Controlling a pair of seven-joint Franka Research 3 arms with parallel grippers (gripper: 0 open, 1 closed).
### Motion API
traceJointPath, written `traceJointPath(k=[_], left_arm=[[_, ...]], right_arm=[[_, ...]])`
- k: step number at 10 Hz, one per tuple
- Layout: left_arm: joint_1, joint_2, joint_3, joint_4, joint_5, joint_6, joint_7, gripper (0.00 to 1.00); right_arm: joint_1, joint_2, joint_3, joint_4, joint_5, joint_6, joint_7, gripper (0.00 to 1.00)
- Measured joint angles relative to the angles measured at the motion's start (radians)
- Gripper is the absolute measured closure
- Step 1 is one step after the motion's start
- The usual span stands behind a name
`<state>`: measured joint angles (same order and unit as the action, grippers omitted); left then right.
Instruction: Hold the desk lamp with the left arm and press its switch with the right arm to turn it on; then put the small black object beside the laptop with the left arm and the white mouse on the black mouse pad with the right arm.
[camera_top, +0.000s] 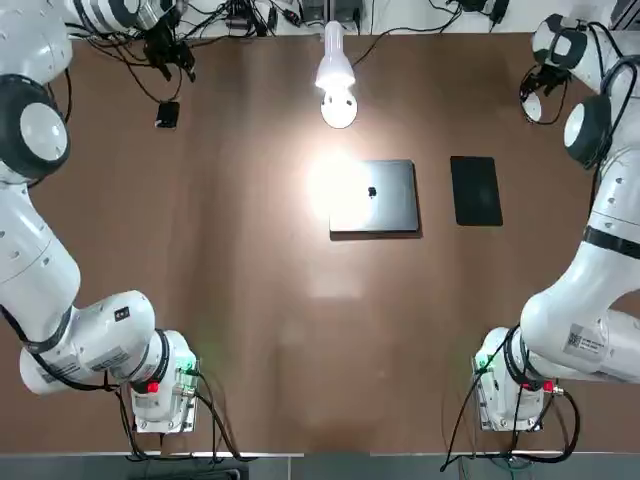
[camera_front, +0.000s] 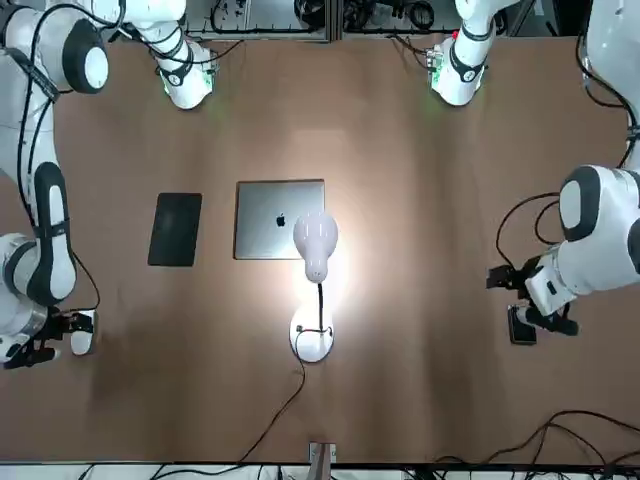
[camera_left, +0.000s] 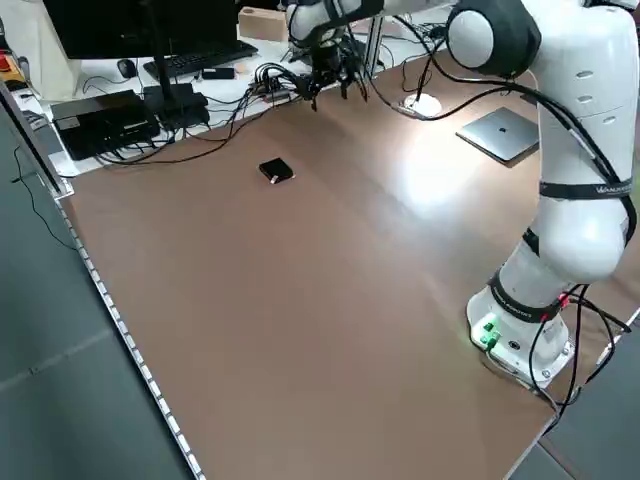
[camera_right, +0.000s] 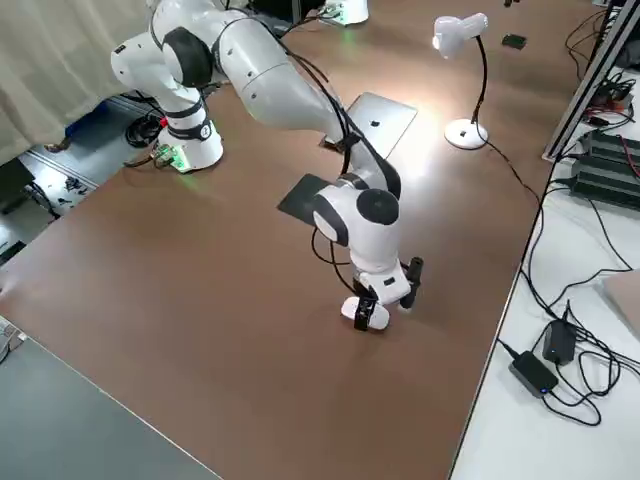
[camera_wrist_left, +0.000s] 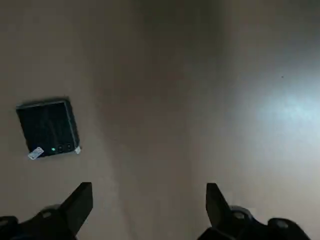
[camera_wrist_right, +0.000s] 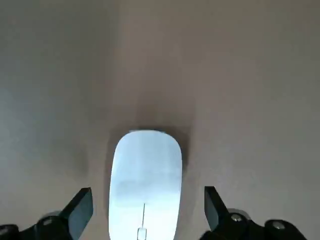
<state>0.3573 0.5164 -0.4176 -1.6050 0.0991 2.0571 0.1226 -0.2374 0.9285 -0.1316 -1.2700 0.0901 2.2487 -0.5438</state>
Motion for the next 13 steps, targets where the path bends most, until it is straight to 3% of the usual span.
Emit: traceJointPath(k=[3, 5, 6, 7, 8, 11, 13], left_arm=[[-0.021, 0.094, 0.11, -0.005, 0.021, 0.192, -0.003, 0.0], [-0.114, 0.15, 0.255, -0.005, 0.018, 0.305, -0.003, 0.0], [-0.151, 0.175, 0.312, -0.003, 0.004, 0.338, -0.003, 0.0], [-0.165, 0.198, 0.334, 0.002, -0.017, 0.353, -0.003, 0.0], [-0.173, 0.221, 0.348, 0.018, -0.037, 0.356, -0.003, 0.0], [-0.185, 0.257, 0.386, 0.045, -0.077, 0.357, -0.002, 0.0], [-0.185, 0.266, 0.39, 0.047, -0.084, 0.357, -0.002, 0.0]], right_arm=[[0.0, 0.011, 0.004, -0.001, 0.003, 0.0, 0.0, 0.03], [0.0, 0.022, 0.005, -0.001, 0.003, 0.0, 0.0, 0.05], [0.0, 0.024, 0.006, -0.001, 0.003, 0.0, 0.0, 0.11], [0.0, 0.024, 0.006, 0.0, 0.003, 0.0, 0.0, 0.18], [0.0, 0.024, 0.007, 0.001, 0.003, 0.0, 0.0, 0.35], [0.007, 0.021, 0.015, 0.006, 0.004, -0.008, 0.0, 0.38], [0.031, -0.002, 0.027, 0.02, 0.005, -0.134, 0.033, 0.38]])
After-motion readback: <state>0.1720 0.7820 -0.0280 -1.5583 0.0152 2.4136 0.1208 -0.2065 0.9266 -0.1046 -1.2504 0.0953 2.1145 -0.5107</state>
